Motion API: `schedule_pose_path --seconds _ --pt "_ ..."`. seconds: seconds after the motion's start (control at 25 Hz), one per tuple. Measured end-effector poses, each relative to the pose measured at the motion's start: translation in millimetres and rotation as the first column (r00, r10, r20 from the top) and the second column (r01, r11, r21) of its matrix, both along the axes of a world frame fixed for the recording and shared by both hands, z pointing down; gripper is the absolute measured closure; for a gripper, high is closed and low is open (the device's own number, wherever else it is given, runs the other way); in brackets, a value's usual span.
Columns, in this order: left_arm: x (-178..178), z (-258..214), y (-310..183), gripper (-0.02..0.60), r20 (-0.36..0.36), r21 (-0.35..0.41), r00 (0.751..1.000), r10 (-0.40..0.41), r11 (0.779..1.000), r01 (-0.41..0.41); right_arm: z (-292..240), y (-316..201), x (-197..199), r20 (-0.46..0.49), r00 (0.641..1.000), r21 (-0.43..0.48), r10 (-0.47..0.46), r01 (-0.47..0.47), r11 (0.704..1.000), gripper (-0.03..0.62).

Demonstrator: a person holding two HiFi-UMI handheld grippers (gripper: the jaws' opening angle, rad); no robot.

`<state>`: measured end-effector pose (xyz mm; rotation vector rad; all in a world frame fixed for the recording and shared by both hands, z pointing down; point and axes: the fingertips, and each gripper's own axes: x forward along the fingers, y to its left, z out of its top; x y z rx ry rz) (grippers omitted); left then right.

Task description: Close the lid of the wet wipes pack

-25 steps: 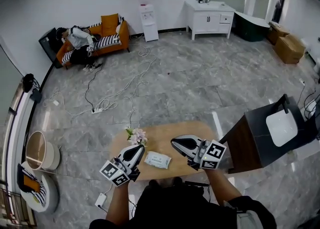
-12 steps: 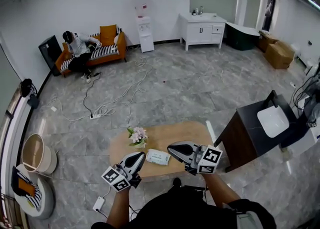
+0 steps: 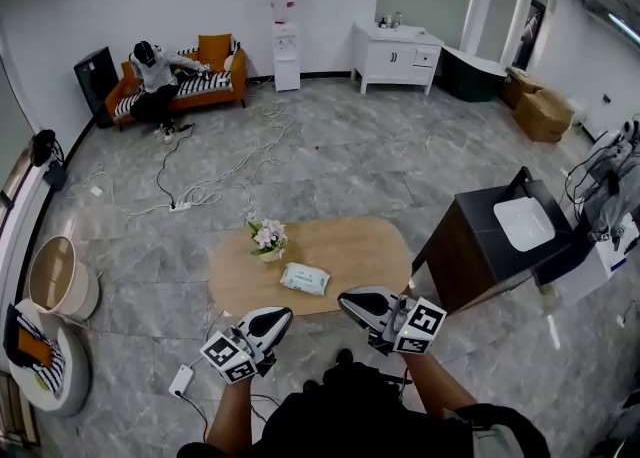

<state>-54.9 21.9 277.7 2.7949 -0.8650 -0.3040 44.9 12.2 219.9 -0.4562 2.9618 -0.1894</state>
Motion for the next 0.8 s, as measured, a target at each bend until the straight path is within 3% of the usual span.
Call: schedule_pose_path --seconds 0.16,0.44,0.64,0.8 --pt "12.2 -4.0 35.6 0.566 0.007 0.018 1.000 0.027 0.999 -0.028 -7.8 33.0 4.3 0.006 1.000 0.006 -0.023 0.023 1.000 0.583" --pt "32.3 -9.8 96.5 0.566 0.011 0.004 1.000 -0.011 1.000 0.011 -12.4 92.2 18.8 0.028 0.995 0.009 -0.097 0.096 0.995 0.585" --pt "73.3 -2.5 147.4 0.566 0.032 -0.041 0.999 0.012 0.999 -0.010 2.5 139.7 58.5 0.009 0.998 -0.014 -0.060 0.060 0.998 0.585" --pt "98.1 15.9 186.4 0.565 0.051 -0.062 0.998 0.035 0.998 -0.032 37.5 172.5 91.5 0.037 0.999 -0.100 -0.019 0.023 0.995 0.585"
